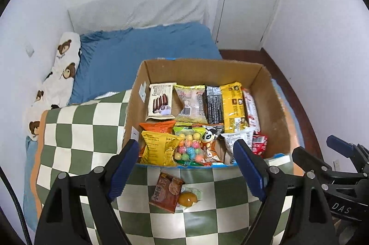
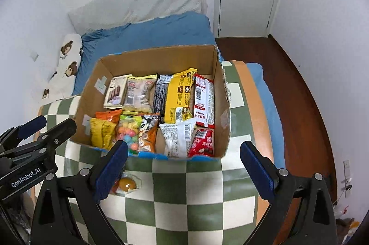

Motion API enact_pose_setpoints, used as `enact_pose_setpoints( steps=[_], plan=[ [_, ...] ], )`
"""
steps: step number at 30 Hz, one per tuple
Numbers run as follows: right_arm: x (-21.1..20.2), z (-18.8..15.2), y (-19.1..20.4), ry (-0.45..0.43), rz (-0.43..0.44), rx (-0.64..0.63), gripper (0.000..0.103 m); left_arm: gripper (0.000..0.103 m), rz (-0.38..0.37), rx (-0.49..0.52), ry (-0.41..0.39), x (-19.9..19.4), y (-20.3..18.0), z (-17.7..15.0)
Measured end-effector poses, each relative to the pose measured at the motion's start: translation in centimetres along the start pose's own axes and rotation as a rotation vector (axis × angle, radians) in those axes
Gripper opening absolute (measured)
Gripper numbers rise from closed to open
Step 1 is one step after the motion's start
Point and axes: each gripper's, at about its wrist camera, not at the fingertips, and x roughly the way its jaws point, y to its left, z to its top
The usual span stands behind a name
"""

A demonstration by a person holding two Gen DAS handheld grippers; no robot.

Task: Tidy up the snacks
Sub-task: 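Move both tools back over the last two snacks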

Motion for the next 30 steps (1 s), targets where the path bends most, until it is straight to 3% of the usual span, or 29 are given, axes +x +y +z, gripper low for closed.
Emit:
enact_pose_setpoints(
  steps=[10, 17, 18, 20, 24, 28, 30],
  plan=[
    [-6.9, -2.1, 0.0, -0.103, 0.024, 0.002, 0.099, 0.083, -0.02, -0.001, -0.062, -5.1, -0.3, -2.1],
    [-7.9, -3.0, 0.6, -0.108, 0.072, 0.004, 0.099, 0.083, -0.029, -0.053, -0.041, -4.9, 1.3, -4.2],
    [-7.4, -3.3, 0.7, -0.089, 0.091, 0.006, 0.099, 0.083, -0.028, -0.065, -0.03, -4.5, 1.9, -4.6],
    [-5.6, -3.9, 1.3, -0.046, 0.136, 0.006, 0.099, 0.097, 0.004, -0.098, 0.01, -3.1, 3.8, -6.0],
    [0.0, -5.8, 3.2, 0.071, 0.212, -0.007, 0.099, 0.098, 0.094, -0.178, 0.11, 0.5, 8.0, -9.1],
    [8.3, -8.3, 5.8, 0.213, 0.252, -0.02, 0.099, 0.098, 0.153, -0.253, 0.214, 4.4, 11.8, -12.1],
    [11.8, -9.4, 6.8, 0.27, 0.269, -0.006, 0.088, 0.098, 0.179, -0.247, 0.244, 5.6, 12.6, -13.1]
  ],
)
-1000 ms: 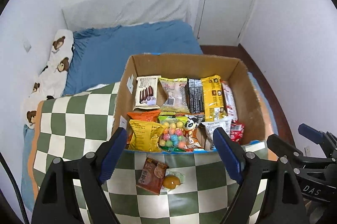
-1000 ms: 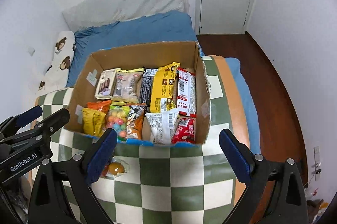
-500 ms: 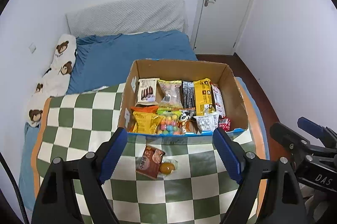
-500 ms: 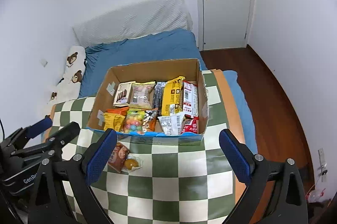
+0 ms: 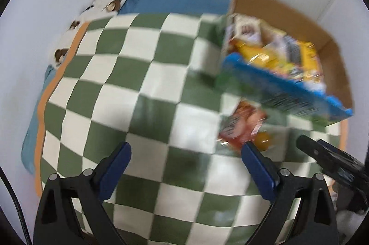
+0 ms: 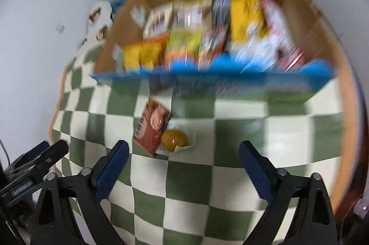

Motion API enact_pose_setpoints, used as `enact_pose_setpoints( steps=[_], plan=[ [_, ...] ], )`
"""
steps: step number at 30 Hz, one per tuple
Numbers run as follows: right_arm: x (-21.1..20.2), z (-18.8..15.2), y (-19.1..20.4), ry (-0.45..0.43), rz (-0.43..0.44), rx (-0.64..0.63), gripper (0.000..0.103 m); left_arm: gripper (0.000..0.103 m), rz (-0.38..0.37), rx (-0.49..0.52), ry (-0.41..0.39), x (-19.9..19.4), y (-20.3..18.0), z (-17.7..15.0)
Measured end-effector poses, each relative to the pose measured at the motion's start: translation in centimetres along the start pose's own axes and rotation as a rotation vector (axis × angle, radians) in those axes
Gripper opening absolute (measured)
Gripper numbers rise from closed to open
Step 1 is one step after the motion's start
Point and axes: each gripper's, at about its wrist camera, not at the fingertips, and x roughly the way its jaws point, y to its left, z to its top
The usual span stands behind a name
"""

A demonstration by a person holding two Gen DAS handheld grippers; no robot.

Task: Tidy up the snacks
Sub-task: 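Move both tools back over the last two snacks, then grasp the brown biscuit packet with the left tool while the right tool grasps the wrapped egg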

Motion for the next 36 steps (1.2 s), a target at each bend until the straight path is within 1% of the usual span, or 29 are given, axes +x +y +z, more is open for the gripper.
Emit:
enact_pose_setpoints(
  steps=[2, 4, 5, 6, 8, 10, 12, 14, 17, 19, 21, 22, 23, 24, 25, 28, 30, 34, 36],
  plan=[
    [3.5, -0.2, 0.1, 0.046, 0.0, 0.007, 0.078, 0.098, 0.027, 0.019, 0.017, 1.1, 0.3, -0.3],
    [7.1, -0.4, 0.2, 0.104, 0.009, 0.018, 0.075, 0.098, 0.043, 0.035, 0.038, 2.2, 0.4, -0.4],
    [8.3, -0.4, 0.2, 0.127, 0.018, 0.026, 0.066, 0.098, 0.047, 0.042, 0.05, 2.7, 0.4, -0.3],
    [9.8, -0.5, 0.3, 0.154, 0.026, 0.035, 0.062, 0.098, 0.049, 0.049, 0.06, 3.0, 0.3, -0.2],
    [10.9, -0.7, 0.6, 0.141, 0.009, 0.019, 0.059, 0.098, 0.046, 0.074, 0.071, 3.6, -0.4, 0.0],
    [10.7, -0.8, 0.6, 0.135, 0.002, 0.008, 0.058, 0.098, 0.036, 0.107, 0.081, 4.0, -1.3, 0.3],
    [9.8, -1.4, -0.1, 0.13, -0.029, -0.004, 0.058, 0.098, 0.016, 0.154, 0.096, 4.8, -2.8, 0.7],
    [8.9, -2.2, -1.8, 0.138, -0.032, 0.014, 0.058, 0.098, -0.009, 0.22, 0.119, 5.9, -4.8, 1.2],
    [7.0, -3.5, -4.8, 0.146, -0.049, 0.055, 0.058, 0.098, -0.026, 0.32, 0.144, 7.9, -7.9, 1.9],
    [5.9, -4.1, -6.5, 0.149, -0.054, 0.086, 0.058, 0.098, -0.036, 0.379, 0.176, 9.8, -9.8, 2.3],
    [5.4, -4.7, -7.7, 0.148, -0.056, 0.113, 0.058, 0.098, -0.053, 0.404, 0.207, 11.3, -10.9, 2.6],
    [5.3, -5.0, -8.3, 0.152, -0.054, 0.128, 0.058, 0.094, -0.071, 0.405, 0.222, 11.9, -11.2, 2.7],
    [5.4, -5.1, -8.6, 0.155, -0.05, 0.14, 0.058, 0.081, -0.092, 0.393, 0.235, 12.5, -11.3, 2.7],
    [5.4, -5.2, -8.7, 0.157, -0.047, 0.145, 0.058, 0.07, -0.094, 0.381, 0.244, 12.8, -11.2, 2.7],
    [5.5, -5.3, -8.8, 0.16, -0.047, 0.145, 0.058, 0.057, -0.093, 0.362, 0.251, 13.0, -11.0, 2.6],
    [5.5, -5.6, -8.7, 0.17, -0.048, 0.138, 0.058, 0.055, -0.108, 0.325, 0.245, 12.5, -10.4, 1.8],
    [5.6, -5.7, -8.2, 0.185, -0.04, 0.134, 0.058, 0.055, -0.104, 0.277, 0.262, 12.0, -9.3, 0.4],
    [5.7, -7.3, -7.3, 0.243, -0.012, 0.109, 0.058, 0.055, -0.136, 0.147, 0.334, 10.5, -6.4, -4.3],
    [5.8, -8.5, -6.8, 0.281, -0.005, 0.094, 0.058, 0.055, -0.153, 0.103, 0.366, 10.1, -5.4, -6.4]
  ],
)
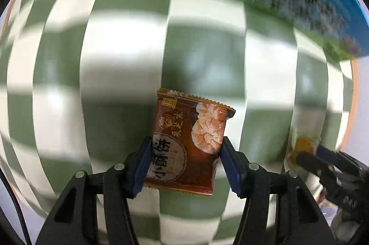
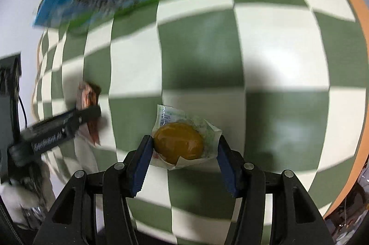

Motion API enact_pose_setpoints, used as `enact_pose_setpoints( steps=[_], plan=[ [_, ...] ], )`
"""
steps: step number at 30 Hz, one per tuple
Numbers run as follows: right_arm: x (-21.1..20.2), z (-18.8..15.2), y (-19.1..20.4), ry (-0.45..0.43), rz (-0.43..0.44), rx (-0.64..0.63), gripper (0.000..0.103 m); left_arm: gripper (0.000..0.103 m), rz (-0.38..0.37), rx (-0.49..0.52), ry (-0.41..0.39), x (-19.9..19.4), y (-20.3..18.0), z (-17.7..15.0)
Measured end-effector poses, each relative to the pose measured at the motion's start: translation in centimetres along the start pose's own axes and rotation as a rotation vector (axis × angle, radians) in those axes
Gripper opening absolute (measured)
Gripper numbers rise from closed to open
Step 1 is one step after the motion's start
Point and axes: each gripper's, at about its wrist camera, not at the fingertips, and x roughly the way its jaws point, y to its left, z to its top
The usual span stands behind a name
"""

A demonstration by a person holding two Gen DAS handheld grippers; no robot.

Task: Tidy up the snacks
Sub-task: 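Grasp the brown biscuit packet with the left tool while the right tool grasps the wrapped egg, then carry both items into the box and open both tools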

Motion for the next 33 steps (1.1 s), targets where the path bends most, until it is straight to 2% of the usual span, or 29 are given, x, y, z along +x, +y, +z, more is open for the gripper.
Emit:
enact_pose_setpoints(
  steps=[2, 5, 10, 16, 18, 20, 21, 24, 27, 33],
  plan=[
    [0.6, -1.3, 0.2, 0.027, -0.006, -0.017, 0.058, 0.056, -0.022, -0.027, 0.026, 0.6, 0.8, -1.9],
    [1.5, -2.2, 0.8, 0.051, -0.014, -0.029, 0.059, 0.056, -0.031, -0.035, 0.052, 1.9, 1.2, -2.8],
    [2.7, -2.2, 1.4, 0.049, -0.035, -0.013, 0.06, 0.056, -0.02, -0.036, 0.025, 2.2, 1.1, -3.0],
    [3.1, -2.6, 2.5, 0.013, -0.077, -0.027, 0.059, 0.055, -0.005, -0.008, -0.029, 0.2, 0.3, -4.9],
    [2.7, -3.0, 2.6, -0.001, -0.066, -0.026, 0.058, 0.055, -0.009, 0.0, -0.052, -1.1, 1.0, -4.6],
    [1.9, -3.4, 2.5, -0.013, -0.032, -0.011, 0.058, 0.055, -0.023, 0.006, -0.08, -2.9, -0.5, -5.8],
    [1.4, -3.5, 2.6, -0.019, -0.014, -0.009, 0.058, 0.055, -0.032, 0.01, -0.095, -3.9, 0.4, -5.6],
    [-1.2, -3.4, 2.9, -0.055, 0.034, -0.006, 0.058, 0.055, -0.078, 0.032, -0.159, -7.8, -0.9, -5.9],
    [-4.9, -2.4, 3.6, -0.112, 0.089, -0.018, 0.058, 0.055, -0.122, 0.072, -0.225, -12.6, -2.4, -4.2],
    [-14.6, 2.2, 4.5, -0.284, 0.146, -0.064, 0.058, 0.055, -0.201, 0.134, -0.314, -18.9, -5.5, 3.6]
  ],
)
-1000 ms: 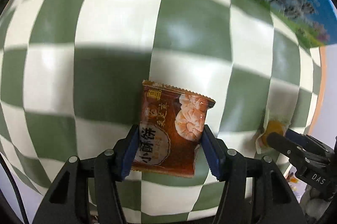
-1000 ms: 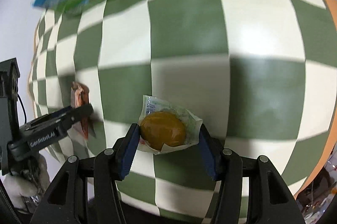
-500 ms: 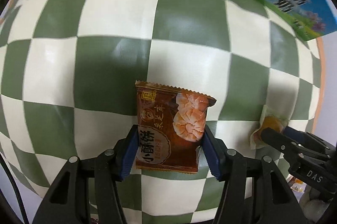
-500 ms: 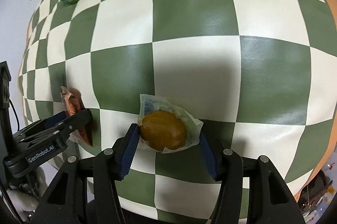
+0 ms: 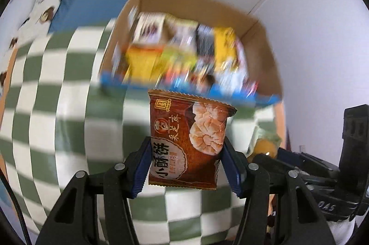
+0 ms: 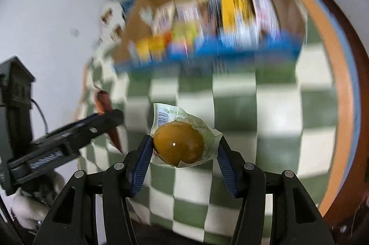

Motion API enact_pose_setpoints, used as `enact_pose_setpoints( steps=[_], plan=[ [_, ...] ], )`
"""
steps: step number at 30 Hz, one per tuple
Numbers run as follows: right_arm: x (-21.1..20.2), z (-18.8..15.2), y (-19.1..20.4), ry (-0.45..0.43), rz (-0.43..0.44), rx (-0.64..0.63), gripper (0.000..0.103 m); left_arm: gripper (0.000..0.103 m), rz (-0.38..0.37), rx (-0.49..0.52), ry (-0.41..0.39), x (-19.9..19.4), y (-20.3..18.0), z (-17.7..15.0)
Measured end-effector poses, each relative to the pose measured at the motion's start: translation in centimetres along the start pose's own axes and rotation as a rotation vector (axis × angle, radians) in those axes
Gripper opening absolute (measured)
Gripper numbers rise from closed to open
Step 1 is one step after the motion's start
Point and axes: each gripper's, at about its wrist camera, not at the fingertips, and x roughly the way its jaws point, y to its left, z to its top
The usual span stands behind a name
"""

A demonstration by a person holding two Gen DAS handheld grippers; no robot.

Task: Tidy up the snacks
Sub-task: 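Carry both items into the box and open both tools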

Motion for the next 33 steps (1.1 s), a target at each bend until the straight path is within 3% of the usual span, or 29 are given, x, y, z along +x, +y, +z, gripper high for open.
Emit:
enact_pose_setpoints(
  steps=[3, 6, 11, 15, 22, 24, 25, 29, 33],
  plan=[
    [-2.4, 5.2, 0.2, -0.073, -0.025, -0.023, 0.058, 0.055, -0.002, 0.027, -0.009, 0.9, -0.9, 4.9],
    [-2.1, 10.1, 0.0, -0.102, -0.075, -0.036, 0.058, 0.055, 0.024, 0.033, 0.011, 3.0, -1.2, 9.2],
    [1.6, 17.8, -1.7, -0.063, -0.137, -0.013, 0.058, 0.055, 0.087, 0.022, 0.126, 9.8, 0.4, 14.4],
    [5.4, 21.2, -2.9, -0.008, -0.179, 0.006, 0.058, 0.055, 0.124, -0.008, 0.208, 14.5, 2.1, 16.7],
    [11.0, 22.8, -5.1, 0.097, -0.22, 0.048, 0.061, 0.056, 0.112, -0.031, 0.332, 19.8, 3.2, 17.7],
    [11.9, 22.8, -5.8, 0.13, -0.238, 0.061, 0.087, 0.066, 0.109, -0.037, 0.333, 20.2, 3.4, 17.8],
    [12.0, 22.8, -6.0, 0.133, -0.258, 0.063, 0.093, 0.076, 0.129, -0.026, 0.314, 20.1, 3.4, 17.8],
    [11.6, 22.9, -6.4, 0.125, -0.298, 0.043, 0.094, 0.095, 0.157, -0.015, 0.279, 19.6, 3.6, 17.8],
    [10.6, 22.3, -5.9, 0.123, -0.337, 0.007, 0.096, 0.097, 0.159, -0.007, 0.234, 18.0, 3.5, 17.2]
  ],
)
